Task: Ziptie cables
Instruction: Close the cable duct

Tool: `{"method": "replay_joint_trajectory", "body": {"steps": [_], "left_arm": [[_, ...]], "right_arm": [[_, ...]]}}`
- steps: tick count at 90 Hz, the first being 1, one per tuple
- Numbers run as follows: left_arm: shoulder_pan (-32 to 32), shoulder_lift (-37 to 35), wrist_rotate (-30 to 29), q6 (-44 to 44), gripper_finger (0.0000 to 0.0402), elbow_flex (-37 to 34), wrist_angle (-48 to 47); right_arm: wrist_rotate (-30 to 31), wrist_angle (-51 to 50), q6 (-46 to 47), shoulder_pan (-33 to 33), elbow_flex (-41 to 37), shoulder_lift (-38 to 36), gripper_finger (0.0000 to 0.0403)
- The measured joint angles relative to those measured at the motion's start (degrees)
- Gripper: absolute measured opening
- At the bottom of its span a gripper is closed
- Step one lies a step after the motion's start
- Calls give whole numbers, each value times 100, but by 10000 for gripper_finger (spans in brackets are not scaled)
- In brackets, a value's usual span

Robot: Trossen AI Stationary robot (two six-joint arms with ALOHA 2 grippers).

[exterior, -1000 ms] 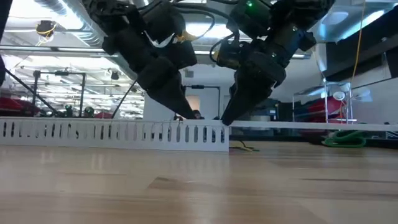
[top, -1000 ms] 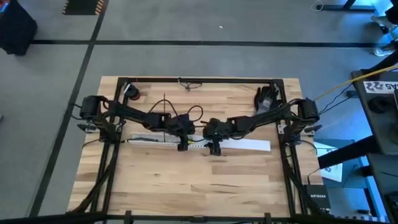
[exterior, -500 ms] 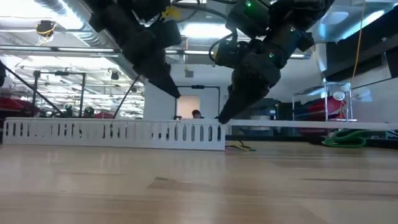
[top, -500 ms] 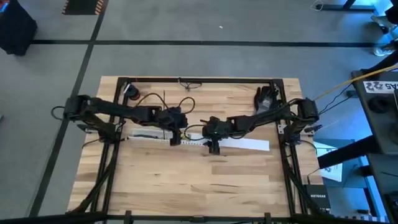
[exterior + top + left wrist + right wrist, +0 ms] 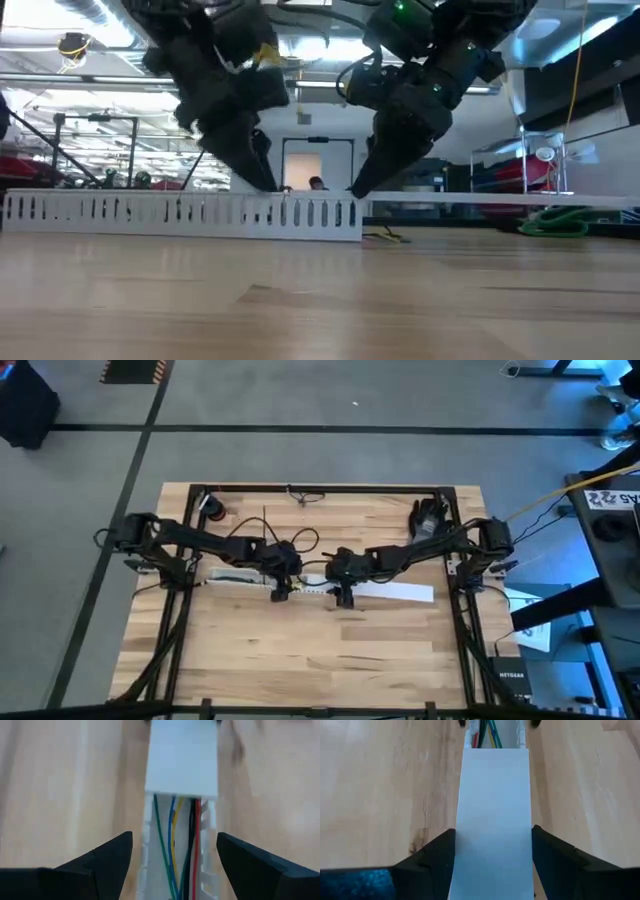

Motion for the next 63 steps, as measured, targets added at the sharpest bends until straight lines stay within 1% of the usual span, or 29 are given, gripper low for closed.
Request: {"method": "replay_joint_trajectory", "body": {"steps": [15, 29, 35, 51, 57, 63], "left_arm": [[-153, 273, -24, 16, 285, -15, 311], [-246, 660, -35, 32, 283, -15, 864], [-253, 750, -43, -25, 272, -15, 990], [-260, 788, -19, -168, 222, -15, 1133], [-260, 788, 5, -134, 213, -15, 1224], [-263, 788, 8, -122, 213, -15, 1369]], "right_arm": [[-16, -27, 1, 5, 0, 0, 225], [-63, 49, 24, 9, 0, 0, 225], [-73, 41, 42, 9, 0, 0, 225], [-167, 34, 92, 7, 0, -4, 225], [-164, 134, 85, 7, 0, -4, 225], [-164, 314, 89, 7, 0, -7, 225]]}}
